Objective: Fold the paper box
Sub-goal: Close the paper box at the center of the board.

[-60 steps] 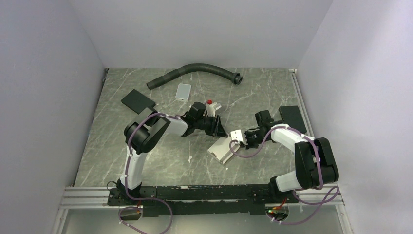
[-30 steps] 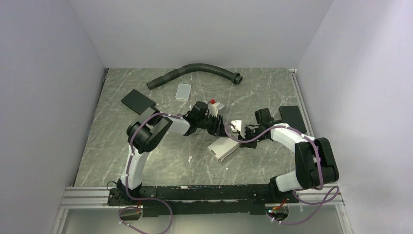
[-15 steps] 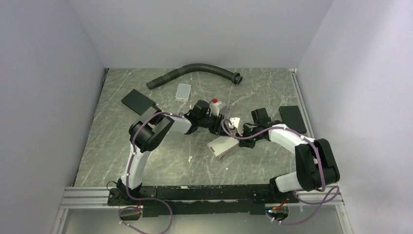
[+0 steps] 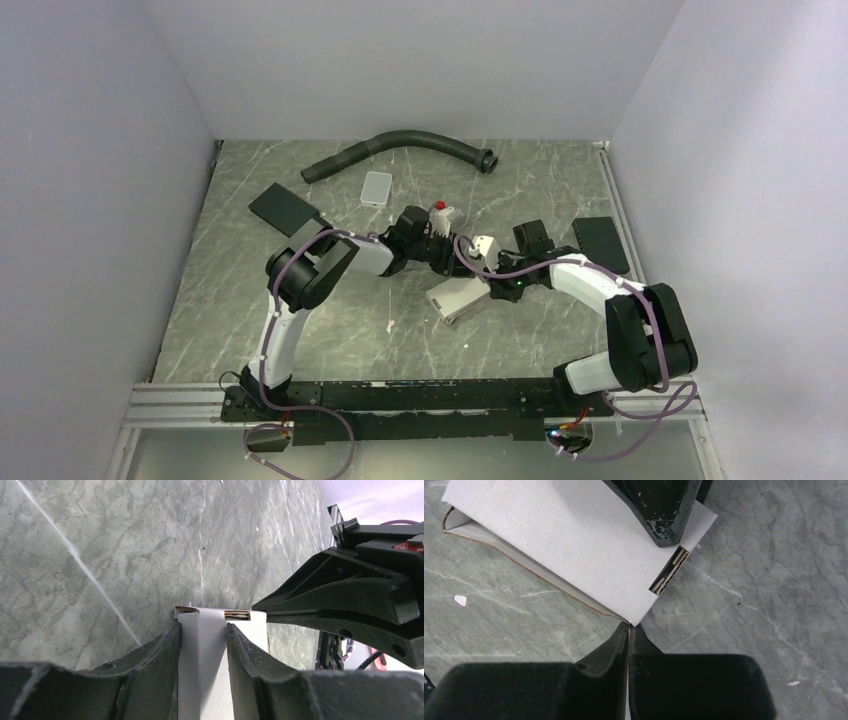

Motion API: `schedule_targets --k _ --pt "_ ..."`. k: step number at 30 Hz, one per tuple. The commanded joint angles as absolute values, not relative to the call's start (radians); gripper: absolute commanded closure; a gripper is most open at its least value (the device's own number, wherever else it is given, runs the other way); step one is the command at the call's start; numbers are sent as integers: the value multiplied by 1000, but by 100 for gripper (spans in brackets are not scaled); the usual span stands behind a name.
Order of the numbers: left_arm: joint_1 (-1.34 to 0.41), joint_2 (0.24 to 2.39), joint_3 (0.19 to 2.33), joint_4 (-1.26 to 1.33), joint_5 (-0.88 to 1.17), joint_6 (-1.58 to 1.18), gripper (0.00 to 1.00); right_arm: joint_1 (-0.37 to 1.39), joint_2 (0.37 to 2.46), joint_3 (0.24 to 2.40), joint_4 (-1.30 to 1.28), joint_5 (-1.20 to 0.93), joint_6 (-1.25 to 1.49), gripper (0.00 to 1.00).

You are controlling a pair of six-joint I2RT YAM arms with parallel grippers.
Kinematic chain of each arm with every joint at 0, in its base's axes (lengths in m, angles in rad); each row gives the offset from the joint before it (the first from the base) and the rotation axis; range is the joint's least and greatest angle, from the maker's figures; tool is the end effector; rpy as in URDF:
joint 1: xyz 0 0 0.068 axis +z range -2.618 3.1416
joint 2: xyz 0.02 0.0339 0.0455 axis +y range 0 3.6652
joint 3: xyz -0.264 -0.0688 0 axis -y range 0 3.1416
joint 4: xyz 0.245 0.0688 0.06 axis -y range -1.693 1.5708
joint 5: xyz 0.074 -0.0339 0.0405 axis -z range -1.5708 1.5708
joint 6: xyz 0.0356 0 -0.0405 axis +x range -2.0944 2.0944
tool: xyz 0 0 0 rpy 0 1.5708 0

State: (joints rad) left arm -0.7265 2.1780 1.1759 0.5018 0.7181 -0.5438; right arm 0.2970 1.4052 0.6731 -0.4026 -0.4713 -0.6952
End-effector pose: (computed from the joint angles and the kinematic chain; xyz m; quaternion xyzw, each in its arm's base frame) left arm 0.3145 -0.3108 0.1078 0.2519 0.7856 -0.5266 0.2051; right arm 0.2281 0.0867 0.1589 -0.4963 0.8109 0.1818 0.2513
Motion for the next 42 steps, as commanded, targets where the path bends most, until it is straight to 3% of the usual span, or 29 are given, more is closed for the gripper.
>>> schedule_targets --k 1,10,25,34,38,42 --pt "-805 2260 1083 348 751 -579 56 270 1434 738 -220 -499 -841 99" --pt "-766 2221 1063 356 708 -606 54 236 1415 739 -401 -576 -1058 73" --pt "-753 2210 1065 366 718 -605 53 190 1395 690 -402 -591 -1202 51" --pt "-774 2247 1119 313 782 -560 54 193 1414 668 -330 -667 -1313 57" --pt "-790 2264 1149 278 792 -535 54 203 1421 675 -339 -706 -1378 68" --pt "-807 2286 1182 260 809 -517 54 221 1434 694 -402 -759 -1485 89"
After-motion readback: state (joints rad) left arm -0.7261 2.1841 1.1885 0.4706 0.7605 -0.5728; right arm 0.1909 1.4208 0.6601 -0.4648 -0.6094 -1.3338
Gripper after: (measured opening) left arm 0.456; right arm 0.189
